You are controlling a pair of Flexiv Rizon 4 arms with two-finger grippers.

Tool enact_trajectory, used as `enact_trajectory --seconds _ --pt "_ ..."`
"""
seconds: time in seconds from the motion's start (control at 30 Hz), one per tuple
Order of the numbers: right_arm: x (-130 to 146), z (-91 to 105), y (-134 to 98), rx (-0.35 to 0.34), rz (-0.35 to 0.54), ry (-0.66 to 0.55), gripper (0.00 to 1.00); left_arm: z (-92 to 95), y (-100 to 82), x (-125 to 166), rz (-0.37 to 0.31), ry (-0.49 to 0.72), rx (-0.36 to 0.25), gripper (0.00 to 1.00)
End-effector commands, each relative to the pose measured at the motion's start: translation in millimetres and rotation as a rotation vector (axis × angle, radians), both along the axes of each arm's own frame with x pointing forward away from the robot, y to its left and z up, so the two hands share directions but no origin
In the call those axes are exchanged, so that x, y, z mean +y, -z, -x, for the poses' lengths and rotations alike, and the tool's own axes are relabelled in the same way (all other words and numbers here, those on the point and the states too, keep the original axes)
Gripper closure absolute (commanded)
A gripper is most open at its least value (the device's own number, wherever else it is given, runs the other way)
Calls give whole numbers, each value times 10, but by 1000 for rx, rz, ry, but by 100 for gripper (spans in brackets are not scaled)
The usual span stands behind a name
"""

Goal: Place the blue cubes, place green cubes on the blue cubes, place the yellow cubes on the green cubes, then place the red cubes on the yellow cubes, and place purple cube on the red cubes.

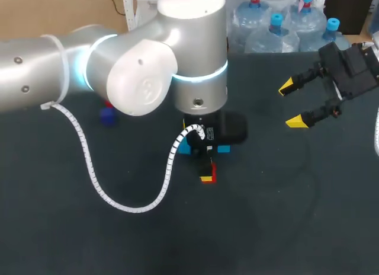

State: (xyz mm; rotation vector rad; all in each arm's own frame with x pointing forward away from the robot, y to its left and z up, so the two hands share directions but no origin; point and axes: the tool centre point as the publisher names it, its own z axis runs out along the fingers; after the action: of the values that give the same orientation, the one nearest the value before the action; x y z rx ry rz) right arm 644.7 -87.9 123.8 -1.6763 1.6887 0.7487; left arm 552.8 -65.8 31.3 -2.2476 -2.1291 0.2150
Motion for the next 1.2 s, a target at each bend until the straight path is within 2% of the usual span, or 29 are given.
enact_trajectory --seconds 0.03,0.07,0.33,0.73,0.87,0.97,1.07,1.13,1.2 --pt "2 2 3 -1 -1 0 0 2 0 -9 1 6 0 39" --pt "2 2 3 -1 -1 0 0 5 0 -9 3 4 -1 0" --pt "2 2 3 -1 -1 0 0 11 1 7 10 -5 -1 0" --pt "2 2 3 -1 -1 0 0 -85 -106 140 28 -13 -64 0" --pt "2 2 3 -1 -1 0 0 -145 -216 271 2 -39 -99 0" --pt "2 2 3 -1 -1 0 0 -173 -343 428 -41 -70 -135 0" --pt "2 2 3 -1 -1 0 0 -208 -427 582 -35 -96 -142 0" --pt "2 2 3 -1 -1 0 0 -240 -485 679 28 -108 -136 0" --pt "2 2 3 -1 -1 0 0 -279 -545 801 23 -139 -150 0"
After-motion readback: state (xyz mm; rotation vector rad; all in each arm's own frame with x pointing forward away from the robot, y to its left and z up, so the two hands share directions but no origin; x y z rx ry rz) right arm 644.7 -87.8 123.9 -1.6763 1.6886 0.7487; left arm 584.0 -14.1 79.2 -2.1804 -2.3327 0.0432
